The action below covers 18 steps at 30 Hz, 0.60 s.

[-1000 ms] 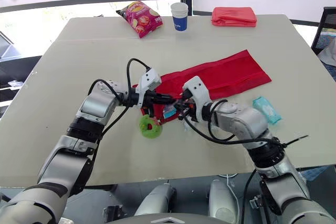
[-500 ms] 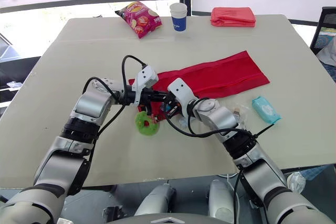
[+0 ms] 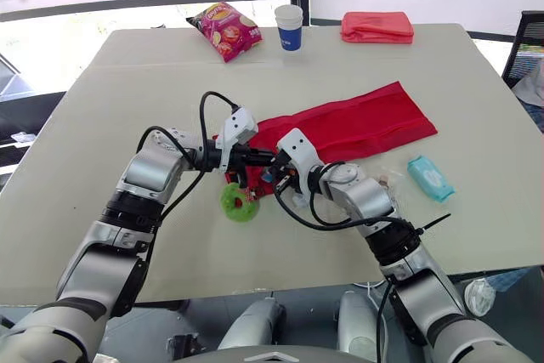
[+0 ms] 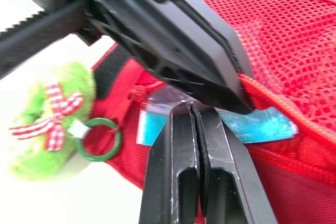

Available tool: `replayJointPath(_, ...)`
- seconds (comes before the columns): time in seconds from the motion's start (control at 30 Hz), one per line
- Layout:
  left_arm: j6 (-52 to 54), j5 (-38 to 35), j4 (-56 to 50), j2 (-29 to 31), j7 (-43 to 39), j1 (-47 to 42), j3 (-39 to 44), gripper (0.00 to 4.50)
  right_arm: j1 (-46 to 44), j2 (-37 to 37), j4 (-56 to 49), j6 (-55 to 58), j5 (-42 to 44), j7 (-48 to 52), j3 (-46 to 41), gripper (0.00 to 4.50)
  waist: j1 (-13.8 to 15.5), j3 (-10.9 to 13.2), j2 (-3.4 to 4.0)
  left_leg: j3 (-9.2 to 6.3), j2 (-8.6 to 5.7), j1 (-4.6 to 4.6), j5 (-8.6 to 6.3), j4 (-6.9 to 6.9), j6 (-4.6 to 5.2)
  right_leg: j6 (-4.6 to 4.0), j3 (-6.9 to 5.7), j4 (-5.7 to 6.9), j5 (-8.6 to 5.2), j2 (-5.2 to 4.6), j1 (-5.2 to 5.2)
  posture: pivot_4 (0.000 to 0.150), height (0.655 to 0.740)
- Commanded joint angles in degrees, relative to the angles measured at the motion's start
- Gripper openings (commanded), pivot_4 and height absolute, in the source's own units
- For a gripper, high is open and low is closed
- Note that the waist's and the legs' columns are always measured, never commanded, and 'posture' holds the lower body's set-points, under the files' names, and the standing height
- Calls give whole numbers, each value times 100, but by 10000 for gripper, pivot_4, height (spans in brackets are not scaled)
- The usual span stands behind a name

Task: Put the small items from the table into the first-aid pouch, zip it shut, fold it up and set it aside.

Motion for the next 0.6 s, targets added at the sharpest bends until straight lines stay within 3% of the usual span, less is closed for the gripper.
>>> replayJointPath(0.03, 65, -138, -172, 35, -49, -53, 49, 0, 5, 30, -223, -3, -60, 62, -23, 388, 1, 0, 0, 0, 0, 0, 0, 0, 0, 0, 0, 0, 0, 0, 0, 1500, 7400)
replayJointPath(0.27, 381, -300, -411, 53, -19, 37, 109, 0, -201, 405, 672, -597, -681, -73, 325, 388, -10, -3, -1, 2, 1, 2, 0, 0, 0, 0, 0, 0, 0, 1, 0, 1500, 7400)
replayJointPath(0.6, 802, -459, -862, 180, 64, 322, 206, 0, -356, 1169, 2279, -2791, -1301, -1062, -255, 388, -14, -14, 1, 1, 3, 7, 0, -2, -2, 0, 1, 1, 0, 1, -2, 1500, 7400)
